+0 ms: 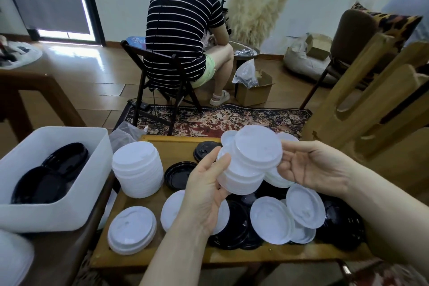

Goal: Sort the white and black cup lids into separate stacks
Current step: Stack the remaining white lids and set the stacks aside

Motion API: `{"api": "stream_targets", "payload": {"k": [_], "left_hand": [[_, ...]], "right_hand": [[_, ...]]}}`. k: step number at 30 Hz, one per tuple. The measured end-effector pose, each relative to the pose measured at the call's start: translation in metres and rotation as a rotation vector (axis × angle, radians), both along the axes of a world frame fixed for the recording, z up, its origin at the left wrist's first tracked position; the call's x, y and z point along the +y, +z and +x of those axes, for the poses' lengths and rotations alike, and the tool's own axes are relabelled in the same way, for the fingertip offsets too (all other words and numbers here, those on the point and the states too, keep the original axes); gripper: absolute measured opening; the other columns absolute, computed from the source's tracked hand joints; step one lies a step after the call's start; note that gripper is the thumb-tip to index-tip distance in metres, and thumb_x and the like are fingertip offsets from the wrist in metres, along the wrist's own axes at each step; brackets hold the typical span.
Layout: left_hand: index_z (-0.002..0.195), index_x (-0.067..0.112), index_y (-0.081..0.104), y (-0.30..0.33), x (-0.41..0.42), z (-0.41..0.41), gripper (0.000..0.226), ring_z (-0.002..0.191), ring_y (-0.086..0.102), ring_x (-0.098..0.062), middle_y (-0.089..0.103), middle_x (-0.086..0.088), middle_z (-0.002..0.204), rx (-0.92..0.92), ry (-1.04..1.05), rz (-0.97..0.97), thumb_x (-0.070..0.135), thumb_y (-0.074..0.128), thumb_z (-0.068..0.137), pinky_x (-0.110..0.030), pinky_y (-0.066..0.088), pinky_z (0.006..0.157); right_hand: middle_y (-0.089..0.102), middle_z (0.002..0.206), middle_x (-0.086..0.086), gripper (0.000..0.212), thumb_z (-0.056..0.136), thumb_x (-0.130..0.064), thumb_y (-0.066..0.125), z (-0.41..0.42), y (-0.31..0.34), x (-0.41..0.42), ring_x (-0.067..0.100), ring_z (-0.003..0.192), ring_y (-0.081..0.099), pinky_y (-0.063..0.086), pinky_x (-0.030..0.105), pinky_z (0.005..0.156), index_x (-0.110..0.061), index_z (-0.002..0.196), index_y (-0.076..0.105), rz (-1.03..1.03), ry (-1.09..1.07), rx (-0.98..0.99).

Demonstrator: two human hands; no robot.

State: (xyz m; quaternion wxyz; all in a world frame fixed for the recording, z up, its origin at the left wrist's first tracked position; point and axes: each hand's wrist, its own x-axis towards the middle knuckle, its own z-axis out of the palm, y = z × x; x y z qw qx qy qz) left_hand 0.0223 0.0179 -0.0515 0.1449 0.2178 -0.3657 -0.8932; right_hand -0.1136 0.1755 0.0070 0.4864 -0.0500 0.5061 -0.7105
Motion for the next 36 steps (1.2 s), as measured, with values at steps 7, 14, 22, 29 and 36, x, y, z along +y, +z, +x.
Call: {"api": "stream_targets", "payload": {"k": [7, 14, 22, 29, 36], "left_hand": [[0.137, 0.012, 0.058, -0.002, -0.004, 0.004, 0.052, 0.113, 0.068, -0.023, 0.072, -0.005, 0.121, 0.051, -0.04, -0.033, 0.02, 0.067, 0.086, -0.04, 0.058, 0.089], [0.13, 0.014, 0.063, 0.0, -0.007, 0.008, 0.042, 0.116, 0.067, -0.025, 0.071, -0.008, 0.123, 0.108, -0.107, -0.113, 0.025, 0.061, 0.09, -0.04, 0.058, 0.092], [0.134, 0.02, 0.061, -0.001, -0.014, 0.01, 0.051, 0.117, 0.066, -0.025, 0.07, -0.006, 0.125, 0.145, -0.134, -0.129, 0.034, 0.062, 0.085, -0.04, 0.061, 0.084], [0.146, 0.019, 0.049, 0.0, -0.014, 0.009, 0.056, 0.124, 0.062, -0.028, 0.064, -0.007, 0.135, 0.128, -0.17, -0.169, 0.029, 0.06, 0.092, -0.051, 0.054, 0.097], [0.137, 0.024, 0.059, 0.009, -0.007, 0.013, 0.051, 0.116, 0.066, -0.021, 0.069, -0.001, 0.128, 0.122, -0.173, -0.338, 0.051, 0.061, 0.093, -0.049, 0.056, 0.094]], "right_hand": [[0.068, 0.085, 0.007, 0.026, 0.076, -0.013, 0.071, 0.018, 0.003, -0.013, 0.015, 0.062, 0.06, 0.052, 0.024, 0.051, -0.008, 0.101, 0.063, 0.238, -0.092, 0.439], [0.066, 0.073, -0.001, 0.021, 0.086, -0.014, 0.068, 0.024, -0.003, -0.019, 0.011, 0.06, 0.055, 0.041, 0.023, 0.051, -0.006, 0.105, 0.066, 0.344, -0.094, 0.591], [0.066, 0.089, 0.003, 0.028, 0.083, -0.029, 0.071, 0.03, -0.004, -0.024, 0.011, 0.074, 0.057, 0.045, 0.026, 0.061, -0.012, 0.104, 0.066, 0.375, -0.089, 0.795], [0.068, 0.092, 0.003, 0.045, 0.074, -0.041, 0.067, 0.039, -0.005, -0.028, 0.014, 0.08, 0.065, 0.055, 0.024, 0.063, -0.013, 0.109, 0.063, 0.314, -0.023, 0.625], [0.071, 0.113, 0.004, 0.031, 0.092, -0.033, 0.06, 0.043, -0.005, -0.029, 0.022, 0.1, 0.068, 0.057, 0.029, 0.072, -0.03, 0.122, 0.065, 0.284, 0.028, 0.669]]}}
